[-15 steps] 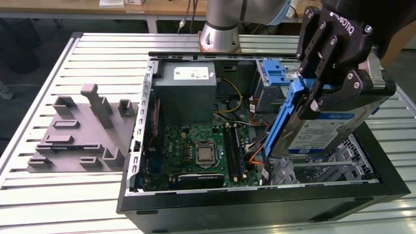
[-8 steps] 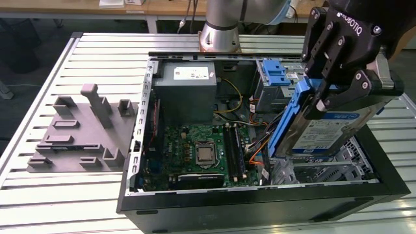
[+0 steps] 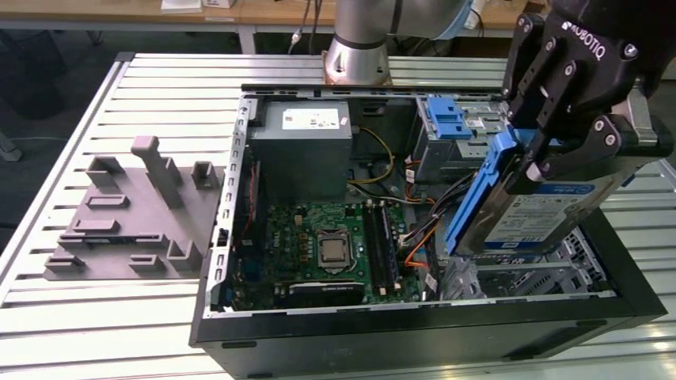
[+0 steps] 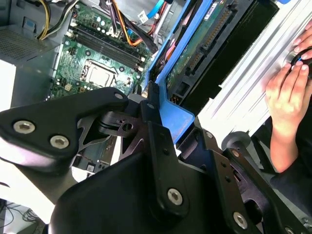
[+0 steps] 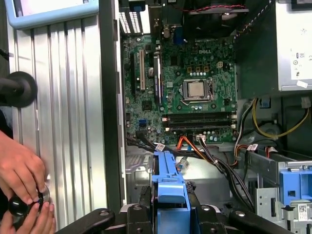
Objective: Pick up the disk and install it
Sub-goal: 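Insert the disk into the insertion slot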
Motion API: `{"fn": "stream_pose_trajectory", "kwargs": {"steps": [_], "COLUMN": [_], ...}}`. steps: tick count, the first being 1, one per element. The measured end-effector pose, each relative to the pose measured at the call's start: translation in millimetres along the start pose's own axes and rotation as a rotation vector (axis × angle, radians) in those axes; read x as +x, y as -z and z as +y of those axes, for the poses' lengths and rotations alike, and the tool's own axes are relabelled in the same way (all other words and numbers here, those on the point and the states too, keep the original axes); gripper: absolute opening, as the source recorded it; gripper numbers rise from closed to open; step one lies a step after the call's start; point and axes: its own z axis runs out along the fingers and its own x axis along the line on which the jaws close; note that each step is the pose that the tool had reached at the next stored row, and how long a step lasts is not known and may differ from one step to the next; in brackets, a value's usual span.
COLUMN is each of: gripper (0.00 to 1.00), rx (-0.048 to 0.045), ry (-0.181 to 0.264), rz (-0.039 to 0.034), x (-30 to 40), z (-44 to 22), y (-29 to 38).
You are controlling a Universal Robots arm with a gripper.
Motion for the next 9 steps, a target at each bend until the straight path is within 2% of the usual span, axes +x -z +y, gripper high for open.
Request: {"fn": "stream_pose_trajectory", "kwargs": {"steps": [9], "gripper": [0.36], "rx": [0.0000], "ry": [0.000], "rz": [0.0001], "x": [-0.7], "z": [-9.1], "y": [-1.0]}}
